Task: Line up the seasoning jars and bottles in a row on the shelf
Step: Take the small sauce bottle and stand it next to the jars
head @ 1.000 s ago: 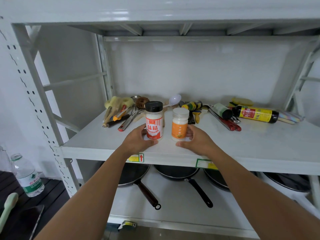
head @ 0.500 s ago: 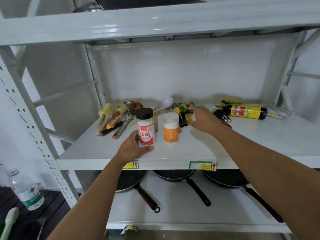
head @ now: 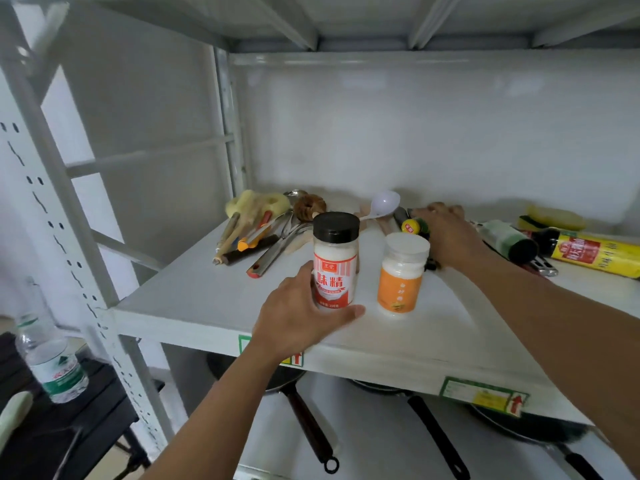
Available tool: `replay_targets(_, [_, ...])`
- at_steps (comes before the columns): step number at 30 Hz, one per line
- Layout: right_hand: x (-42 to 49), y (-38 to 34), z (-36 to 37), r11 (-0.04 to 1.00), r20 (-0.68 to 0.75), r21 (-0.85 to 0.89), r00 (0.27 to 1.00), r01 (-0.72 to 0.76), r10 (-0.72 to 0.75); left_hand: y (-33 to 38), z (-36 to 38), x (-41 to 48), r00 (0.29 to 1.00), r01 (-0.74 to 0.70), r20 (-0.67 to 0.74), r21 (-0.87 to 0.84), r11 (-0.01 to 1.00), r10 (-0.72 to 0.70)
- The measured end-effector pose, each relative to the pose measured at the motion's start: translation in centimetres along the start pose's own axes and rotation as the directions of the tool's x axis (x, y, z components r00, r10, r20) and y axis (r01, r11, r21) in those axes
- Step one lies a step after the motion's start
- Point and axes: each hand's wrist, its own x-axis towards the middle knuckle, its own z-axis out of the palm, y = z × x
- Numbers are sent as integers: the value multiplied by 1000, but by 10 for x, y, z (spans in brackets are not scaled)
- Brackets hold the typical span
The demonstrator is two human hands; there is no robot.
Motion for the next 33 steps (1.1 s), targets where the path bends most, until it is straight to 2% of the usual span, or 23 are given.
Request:
replay_targets(3, [18, 1, 14, 993, 35, -80, 996, 86, -83, 1, 0, -2, 999, -20, -31, -5, 1000, 20])
replay_targets(8, [55, 20, 52, 991, 50, -97, 995, 94, -90, 0, 2, 0, 998, -18, -54, 8, 1000, 18])
replay_targets(12, [33, -7, 17, 992, 74, -67, 992, 103, -98, -1, 4, 2, 997, -18, -72, 6, 1000, 18])
replay_targets(16, [18, -6, -6, 998, 41, -56, 999, 8, -5, 1, 1, 1, 998, -29, -61, 24, 999, 30])
replay_targets(19, [7, 2, -28, 1000, 11, 25, 1000, -4, 4, 3, 0, -2, 997, -57, -58, 7, 998, 57])
replay_targets(22, [-12, 7, -54, 996, -90, 89, 996, 5, 3, 5, -4, -5, 997, -74, -31, -16, 997, 74])
replay_targets(27, [-49, 9, -111, 948, -229, 317, 967, -33, 110, 6, -9, -7, 999, -24, 39, -40, 999, 26])
replay_targets(31, [-83, 9, -148, 831, -182, 555, 970, -37, 164, 10, -12, -10, 997, 18, 75, -68, 998, -13])
replay_targets(33, [-100, 9, -157, 829, -137, 556, 976, -65, 168, 12, -15, -12, 995, 20, 103, -107, 994, -9])
